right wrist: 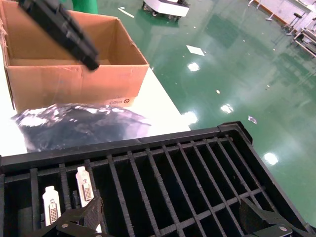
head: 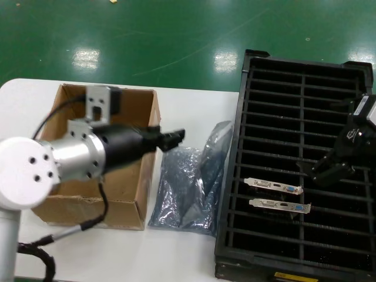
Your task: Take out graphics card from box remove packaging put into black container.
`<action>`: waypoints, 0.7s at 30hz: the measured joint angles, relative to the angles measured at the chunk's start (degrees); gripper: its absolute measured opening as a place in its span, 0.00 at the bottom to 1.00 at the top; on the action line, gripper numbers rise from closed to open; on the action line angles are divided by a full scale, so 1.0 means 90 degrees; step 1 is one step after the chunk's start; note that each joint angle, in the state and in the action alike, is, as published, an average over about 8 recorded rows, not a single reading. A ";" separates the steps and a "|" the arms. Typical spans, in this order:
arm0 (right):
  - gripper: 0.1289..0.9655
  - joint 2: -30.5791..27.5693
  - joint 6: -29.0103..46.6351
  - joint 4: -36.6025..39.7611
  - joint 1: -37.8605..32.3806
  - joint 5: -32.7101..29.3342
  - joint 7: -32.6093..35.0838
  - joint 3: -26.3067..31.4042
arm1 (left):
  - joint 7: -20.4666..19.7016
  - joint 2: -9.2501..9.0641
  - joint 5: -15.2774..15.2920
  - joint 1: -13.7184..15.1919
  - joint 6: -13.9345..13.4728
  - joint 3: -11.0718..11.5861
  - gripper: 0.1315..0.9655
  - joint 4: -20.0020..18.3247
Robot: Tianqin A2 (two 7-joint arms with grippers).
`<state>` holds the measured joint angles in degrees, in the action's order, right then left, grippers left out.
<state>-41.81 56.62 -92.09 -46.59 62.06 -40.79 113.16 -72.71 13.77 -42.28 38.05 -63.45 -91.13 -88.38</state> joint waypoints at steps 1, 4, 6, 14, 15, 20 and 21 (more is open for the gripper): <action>1.00 0.0000 0.0000 0.0000 0.0000 0.0000 0.0000 0.0000 | 0.0014 0.0038 -0.0003 0.0023 0.0037 0.0041 0.27 -0.0024; 1.00 0.0000 0.0000 0.0000 0.0000 0.0000 0.0000 0.0000 | 0.0156 0.0187 -0.0021 0.0074 0.0191 0.0160 0.27 -0.0151; 1.00 0.0000 0.0000 0.0000 0.0000 0.0000 0.0000 0.0000 | 0.0374 0.0321 -0.0022 0.0071 0.0338 0.0217 0.33 -0.0306; 1.00 0.0000 0.0000 0.0000 0.0000 0.0000 0.0000 0.0000 | 0.1868 0.0867 0.0471 -0.0294 0.1197 0.0297 0.54 -0.1169; 1.00 0.0000 0.0000 0.0000 0.0000 0.0000 0.0000 0.0000 | 0.2080 0.0910 0.0614 -0.0364 0.1326 0.0312 0.57 -0.1261; 1.00 0.0026 -0.0060 0.0000 0.0049 0.0043 0.0042 -0.0022 | 0.2838 0.1018 0.1075 -0.0630 0.1805 0.0371 0.72 -0.1520; 1.00 0.0040 -0.0093 0.0001 0.0076 0.0067 0.0065 -0.0035 | 0.2913 0.1021 0.1072 -0.0664 0.1861 0.0373 0.75 -0.1530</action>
<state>-41.45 55.79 -92.08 -45.90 62.66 -40.20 112.84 -46.50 22.96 -32.64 32.07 -46.70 -87.78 -102.15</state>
